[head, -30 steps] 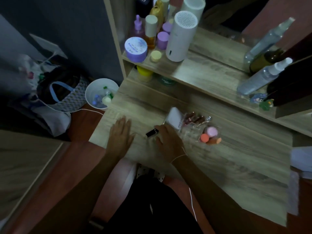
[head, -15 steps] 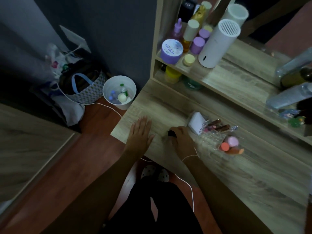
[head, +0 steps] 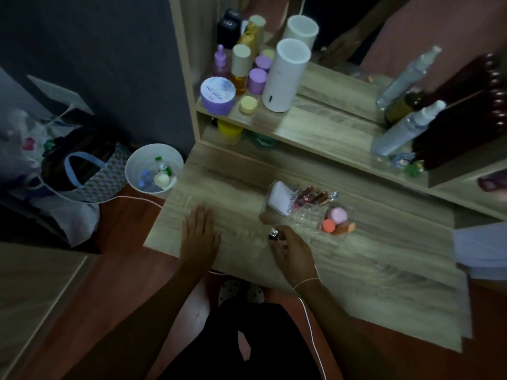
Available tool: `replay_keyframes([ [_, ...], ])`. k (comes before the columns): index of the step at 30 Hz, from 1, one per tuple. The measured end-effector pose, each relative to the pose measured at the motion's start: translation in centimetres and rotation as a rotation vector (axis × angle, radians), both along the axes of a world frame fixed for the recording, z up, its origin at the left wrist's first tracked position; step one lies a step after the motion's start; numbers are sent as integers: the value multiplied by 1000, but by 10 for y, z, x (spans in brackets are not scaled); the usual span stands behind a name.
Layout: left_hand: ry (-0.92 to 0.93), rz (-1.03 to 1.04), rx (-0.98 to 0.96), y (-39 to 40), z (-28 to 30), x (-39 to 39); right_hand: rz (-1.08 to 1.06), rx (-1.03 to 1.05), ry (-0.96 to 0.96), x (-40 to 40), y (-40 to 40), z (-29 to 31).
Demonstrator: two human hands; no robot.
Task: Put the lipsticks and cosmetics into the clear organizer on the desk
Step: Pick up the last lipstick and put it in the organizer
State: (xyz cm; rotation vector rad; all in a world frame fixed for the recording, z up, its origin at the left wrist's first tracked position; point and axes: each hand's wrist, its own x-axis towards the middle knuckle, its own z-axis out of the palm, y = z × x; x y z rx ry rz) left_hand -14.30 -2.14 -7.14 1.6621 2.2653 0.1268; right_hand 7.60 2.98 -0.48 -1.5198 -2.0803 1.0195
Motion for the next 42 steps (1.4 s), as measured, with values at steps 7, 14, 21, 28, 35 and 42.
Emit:
replay_keyframes([
  [7,-60,-375,177,20,6,48,-227,88,78,34,1,13],
  [14,-48,-716,278,31,7,86,-500,235,18,38,31,28],
  [21,14,-707,216,42,21,100,-524,172,-86,31,50,23],
  [28,19,-691,181,44,21,99,-425,118,-172,31,59,17],
  [35,-15,-660,187,44,14,101,-335,86,-244,31,65,17],
  [42,-15,-657,184,44,9,99,-323,98,-265,31,69,11],
])
